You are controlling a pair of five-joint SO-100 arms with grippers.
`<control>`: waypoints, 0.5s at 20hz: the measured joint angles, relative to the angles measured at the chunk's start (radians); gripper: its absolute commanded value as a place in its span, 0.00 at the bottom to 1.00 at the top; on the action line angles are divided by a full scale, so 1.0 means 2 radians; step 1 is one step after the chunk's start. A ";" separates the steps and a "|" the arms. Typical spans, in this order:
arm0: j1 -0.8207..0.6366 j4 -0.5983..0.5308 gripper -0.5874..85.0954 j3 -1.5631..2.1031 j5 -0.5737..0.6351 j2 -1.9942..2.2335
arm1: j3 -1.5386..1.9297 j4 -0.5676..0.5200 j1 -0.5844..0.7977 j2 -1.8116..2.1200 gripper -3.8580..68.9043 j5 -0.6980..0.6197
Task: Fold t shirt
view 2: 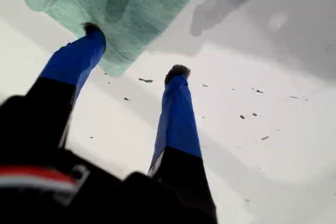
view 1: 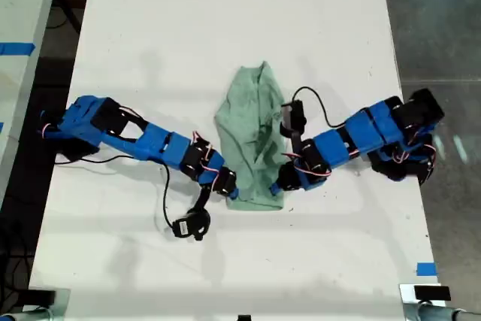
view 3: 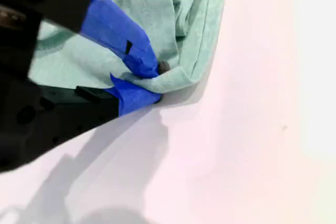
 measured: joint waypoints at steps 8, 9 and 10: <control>0.005 0.020 0.01 0.000 -0.008 0.005 | -0.035 -0.087 -0.005 -0.094 0.06 0.022; 0.010 0.029 0.01 0.000 -0.013 0.008 | -0.041 -0.087 -0.011 -0.100 0.06 0.032; 0.015 0.037 0.01 0.000 -0.020 0.010 | -0.065 -0.081 -0.019 -0.108 0.06 0.041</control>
